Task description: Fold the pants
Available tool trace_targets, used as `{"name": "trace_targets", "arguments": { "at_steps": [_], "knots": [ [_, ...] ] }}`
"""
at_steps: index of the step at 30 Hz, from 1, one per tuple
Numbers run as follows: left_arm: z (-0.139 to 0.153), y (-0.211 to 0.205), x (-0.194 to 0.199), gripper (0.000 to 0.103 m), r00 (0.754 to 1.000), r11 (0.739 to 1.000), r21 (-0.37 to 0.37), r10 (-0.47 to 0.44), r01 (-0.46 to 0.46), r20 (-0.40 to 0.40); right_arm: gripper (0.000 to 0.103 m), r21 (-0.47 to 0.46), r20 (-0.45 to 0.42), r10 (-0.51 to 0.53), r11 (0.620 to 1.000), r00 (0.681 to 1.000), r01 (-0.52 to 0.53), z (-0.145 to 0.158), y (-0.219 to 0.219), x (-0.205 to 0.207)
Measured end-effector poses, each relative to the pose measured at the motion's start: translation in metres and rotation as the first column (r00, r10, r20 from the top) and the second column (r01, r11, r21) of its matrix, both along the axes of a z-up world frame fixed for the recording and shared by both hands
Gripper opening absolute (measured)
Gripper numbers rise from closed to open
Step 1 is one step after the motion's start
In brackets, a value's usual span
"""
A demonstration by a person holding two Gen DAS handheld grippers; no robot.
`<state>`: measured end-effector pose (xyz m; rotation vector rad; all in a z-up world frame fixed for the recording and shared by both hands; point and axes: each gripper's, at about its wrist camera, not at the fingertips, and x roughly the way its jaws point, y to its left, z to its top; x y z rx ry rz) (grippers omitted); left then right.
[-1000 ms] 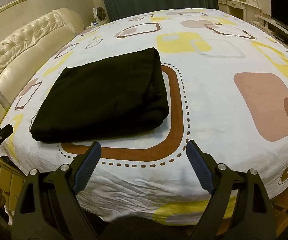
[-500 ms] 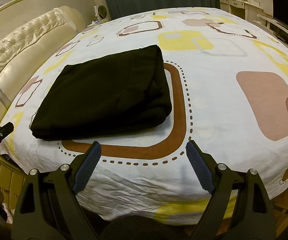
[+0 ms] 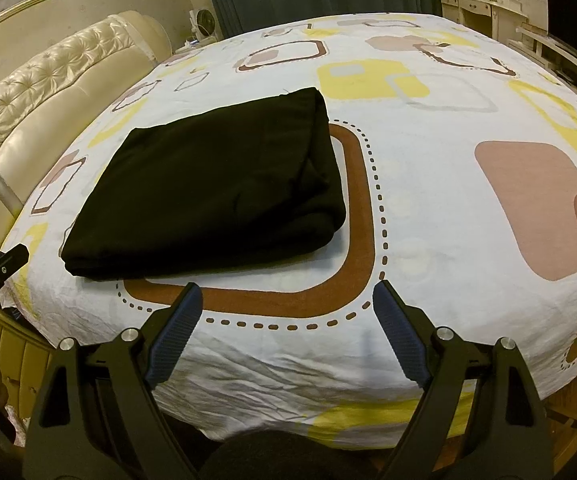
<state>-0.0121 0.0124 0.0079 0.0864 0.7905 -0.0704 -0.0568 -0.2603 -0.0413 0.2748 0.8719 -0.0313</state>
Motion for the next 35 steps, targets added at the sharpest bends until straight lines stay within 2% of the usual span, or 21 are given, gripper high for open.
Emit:
{"name": "trace_targets", "arguments": {
  "at_steps": [18, 21, 24, 26, 30, 33, 35],
  "knots": [
    [0.003, -0.004, -0.002, 0.086, 1.0, 1.0, -0.005, -0.023, 0.023, 0.001, 0.087, 0.001, -0.008, 0.01, 1.0, 1.0, -0.01, -0.004, -0.001, 0.001],
    [0.006, -0.003, 0.0, 0.09, 1.0, 1.0, -0.009, 0.004, -0.004, -0.023, 0.087, 0.001, -0.006, 0.011, 1.0, 1.0, -0.011, -0.004, -0.001, 0.002],
    [0.012, 0.002, -0.007, 0.09, 0.999, 0.997, -0.07, -0.039, 0.041, 0.023, 0.087, 0.003, -0.003, 0.015, 1.0, 1.0, -0.015, -0.004, -0.001, 0.002],
    [0.014, 0.003, -0.008, 0.09, 0.998, 0.995, -0.088, -0.049, 0.051, 0.024, 0.087, 0.0, 0.0, 0.017, 1.0, 1.0, -0.017, -0.003, -0.001, 0.002],
    [0.008, -0.001, -0.005, 0.09, 1.0, 0.998, -0.065, -0.027, 0.027, 0.003, 0.087, 0.002, 0.008, 0.009, 1.0, 1.0, -0.009, -0.001, -0.003, 0.002],
    [0.003, -0.007, -0.003, 0.09, 1.0, 1.0, 0.003, -0.023, 0.023, -0.006, 0.087, 0.011, 0.008, 0.001, 1.0, 1.0, -0.001, -0.001, -0.006, 0.001],
    [0.004, -0.009, -0.005, 0.09, 1.0, 1.0, 0.018, -0.024, 0.023, 0.008, 0.087, 0.014, 0.007, -0.001, 1.0, 1.0, 0.001, -0.001, -0.006, 0.001]
  ]
}}
